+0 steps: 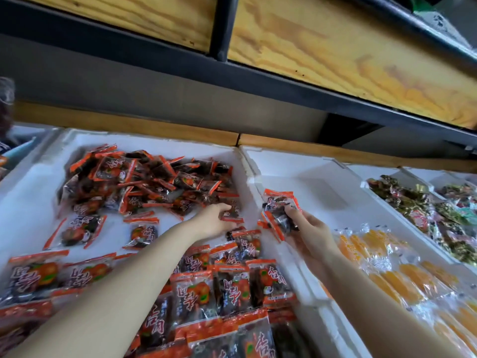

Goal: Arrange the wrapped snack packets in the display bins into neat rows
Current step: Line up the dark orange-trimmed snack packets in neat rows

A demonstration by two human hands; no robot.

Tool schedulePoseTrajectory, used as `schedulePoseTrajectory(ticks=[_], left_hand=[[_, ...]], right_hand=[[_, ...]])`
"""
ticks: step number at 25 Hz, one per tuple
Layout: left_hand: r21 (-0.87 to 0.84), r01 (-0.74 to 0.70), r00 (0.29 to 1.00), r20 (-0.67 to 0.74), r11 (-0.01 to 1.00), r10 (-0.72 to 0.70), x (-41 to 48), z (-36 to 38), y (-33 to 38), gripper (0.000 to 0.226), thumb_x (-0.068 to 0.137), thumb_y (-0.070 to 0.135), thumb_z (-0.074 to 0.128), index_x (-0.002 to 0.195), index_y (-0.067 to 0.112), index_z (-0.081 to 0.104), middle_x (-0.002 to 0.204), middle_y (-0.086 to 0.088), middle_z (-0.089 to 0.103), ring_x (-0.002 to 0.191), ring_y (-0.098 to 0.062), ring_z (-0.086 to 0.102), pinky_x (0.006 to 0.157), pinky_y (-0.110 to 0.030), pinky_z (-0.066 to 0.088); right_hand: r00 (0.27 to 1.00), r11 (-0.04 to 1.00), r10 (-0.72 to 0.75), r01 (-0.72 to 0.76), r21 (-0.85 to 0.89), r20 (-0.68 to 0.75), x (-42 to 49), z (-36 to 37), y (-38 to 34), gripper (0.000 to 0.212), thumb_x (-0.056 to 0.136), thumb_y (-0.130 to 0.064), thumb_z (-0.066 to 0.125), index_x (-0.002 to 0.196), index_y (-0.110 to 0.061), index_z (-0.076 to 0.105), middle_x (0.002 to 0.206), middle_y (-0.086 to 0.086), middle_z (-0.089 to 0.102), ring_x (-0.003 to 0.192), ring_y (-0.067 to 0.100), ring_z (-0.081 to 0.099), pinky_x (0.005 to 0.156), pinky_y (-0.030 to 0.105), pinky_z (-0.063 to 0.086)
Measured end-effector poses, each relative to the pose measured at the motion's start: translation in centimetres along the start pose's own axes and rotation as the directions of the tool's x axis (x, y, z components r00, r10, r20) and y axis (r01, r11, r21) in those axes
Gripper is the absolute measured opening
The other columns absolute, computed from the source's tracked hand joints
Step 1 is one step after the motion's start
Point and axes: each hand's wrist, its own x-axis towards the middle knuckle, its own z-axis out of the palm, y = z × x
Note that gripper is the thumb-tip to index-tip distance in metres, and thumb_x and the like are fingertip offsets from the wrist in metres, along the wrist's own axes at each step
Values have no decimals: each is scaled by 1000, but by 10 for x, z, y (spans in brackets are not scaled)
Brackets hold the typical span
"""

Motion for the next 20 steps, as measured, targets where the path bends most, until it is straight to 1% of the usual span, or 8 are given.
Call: schedulePoseTrajectory(ticks=[4, 6, 8, 12, 14, 16, 18, 20], left_hand=[[261, 53, 998, -54, 964, -40, 9, 8, 0, 40, 90, 23, 62, 127, 10, 55, 132, -11, 54, 120, -24, 52, 93, -27, 41], [336, 114, 993, -61, 935, -99, 11, 13, 2, 9, 90, 20, 58, 93, 12, 59, 101, -9, 59, 98, -25, 57, 74, -31, 45], [371, 147, 989, -42, 917, -142, 12, 17, 4, 23, 90, 16, 54, 69, 15, 47, 71, -3, 48, 76, -23, 50, 54, -28, 35], [92, 107, 994, -35, 990, -104, 11, 16, 5, 16, 89, 13, 63, 78, 14, 50, 75, -1, 49, 70, -17, 46, 56, -26, 34], [-80, 62, 971, -227, 995, -78, 3, 10, 13, 15, 89, 9, 63, 92, 13, 49, 88, -1, 50, 82, -17, 47, 60, -24, 33], [-167, -7, 887, -457, 986, -71, -5, 1, 25, 11, 93, 7, 56, 103, 11, 51, 93, -1, 51, 84, -17, 48, 54, -22, 30], [-341, -77, 847, -518, 937, -119, -12, -7, 38, 17, 97, 11, 52, 113, 8, 56, 102, -4, 56, 88, -17, 50, 63, -19, 34], [-530, -112, 872, -458, 841, -173, -24, -9, 50, 23, 97, 14, 53, 117, 9, 62, 111, -5, 62, 97, -16, 55, 78, -22, 38]], right_hand=[[999, 997, 45, -44, 59, -2, 6, -1, -1, 16, 90, -15, 60, 95, -1, 67, 76, 8, 70, 60, 12, 65, 58, 23, 58], [998, 994, 69, -67, 87, -14, 7, -5, 0, 20, 90, -18, 60, 98, -1, 67, 80, 8, 70, 69, 17, 64, 71, 26, 56], [996, 992, 89, -88, 86, -12, 6, -6, -1, 23, 90, -19, 61, 101, 0, 67, 88, 11, 70, 79, 22, 63, 75, 28, 54], [992, 991, 124, -122, 46, -35, 7, -6, -2, 22, 88, -21, 64, 100, -3, 68, 89, 11, 70, 78, 22, 63, 73, 27, 56], [989, 987, 146, -143, 70, -39, 7, -6, -3, 19, 87, -21, 65, 94, -5, 69, 79, 7, 70, 66, 18, 63, 69, 26, 57], [986, 980, 166, -163, 116, -17, 5, -5, -3, 17, 88, -21, 63, 90, -5, 69, 72, 5, 69, 62, 17, 61, 76, 28, 56], [984, 974, 177, -179, 141, 29, 0, -2, -1, 17, 89, -20, 62, 90, -5, 69, 71, 4, 68, 66, 18, 60, 80, 29, 53], [978, 970, 183, -196, 144, 97, -8, 5, -1, 17, 89, -19, 60, 92, -5, 68, 74, 4, 69, 64, 16, 61, 65, 24, 56]])
